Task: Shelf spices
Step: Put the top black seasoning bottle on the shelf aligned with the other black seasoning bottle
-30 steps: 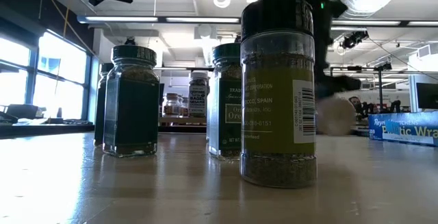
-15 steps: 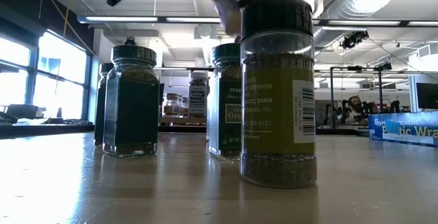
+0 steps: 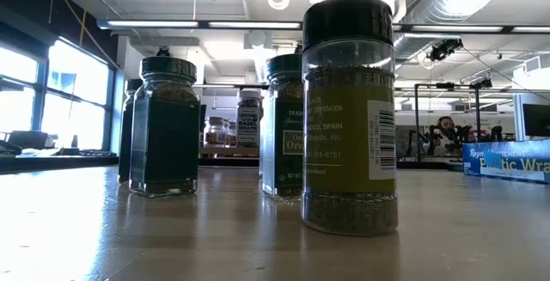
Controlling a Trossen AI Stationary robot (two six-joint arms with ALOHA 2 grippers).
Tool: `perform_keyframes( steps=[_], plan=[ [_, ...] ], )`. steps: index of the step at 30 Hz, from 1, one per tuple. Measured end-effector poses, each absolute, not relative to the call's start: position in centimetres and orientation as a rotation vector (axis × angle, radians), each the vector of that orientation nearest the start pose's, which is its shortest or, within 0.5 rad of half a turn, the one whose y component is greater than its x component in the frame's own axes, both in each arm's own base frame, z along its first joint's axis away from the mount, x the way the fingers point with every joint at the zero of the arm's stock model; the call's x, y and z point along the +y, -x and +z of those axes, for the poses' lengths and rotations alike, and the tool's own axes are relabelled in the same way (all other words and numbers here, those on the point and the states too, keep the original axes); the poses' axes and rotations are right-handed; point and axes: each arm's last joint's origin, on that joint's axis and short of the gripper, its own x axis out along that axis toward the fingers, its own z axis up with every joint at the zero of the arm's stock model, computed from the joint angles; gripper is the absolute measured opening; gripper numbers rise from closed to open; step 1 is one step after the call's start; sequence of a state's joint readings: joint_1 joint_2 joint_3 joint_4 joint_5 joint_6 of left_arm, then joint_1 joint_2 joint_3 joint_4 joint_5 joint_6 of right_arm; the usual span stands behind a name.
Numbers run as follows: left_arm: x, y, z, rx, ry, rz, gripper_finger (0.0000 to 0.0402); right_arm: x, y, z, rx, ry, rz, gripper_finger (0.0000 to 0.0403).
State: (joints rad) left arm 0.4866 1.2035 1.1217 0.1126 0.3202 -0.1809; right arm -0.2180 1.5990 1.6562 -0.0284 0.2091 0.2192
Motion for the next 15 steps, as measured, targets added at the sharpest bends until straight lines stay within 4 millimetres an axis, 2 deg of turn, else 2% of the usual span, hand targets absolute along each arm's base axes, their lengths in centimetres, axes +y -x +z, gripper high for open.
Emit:
perform_keyframes(
  steps=[7,12,15],
  plan=[
    [12.8,-27.0,38.0,-0.102,0.194,0.132,0.0325,-8.5,-35.5,44.4,-0.072,-0.194,-0.398,0.0191],
    [12.3,-28.0,37.9,-0.134,0.179,0.033,0.0324,-8.6,-35.5,44.5,-0.073,-0.186,-0.374,0.0191],
    [12.1,-28.5,37.5,-0.117,0.208,0.016,0.0310,-8.6,-35.5,44.4,-0.065,-0.176,-0.365,0.0191]
  ],
)
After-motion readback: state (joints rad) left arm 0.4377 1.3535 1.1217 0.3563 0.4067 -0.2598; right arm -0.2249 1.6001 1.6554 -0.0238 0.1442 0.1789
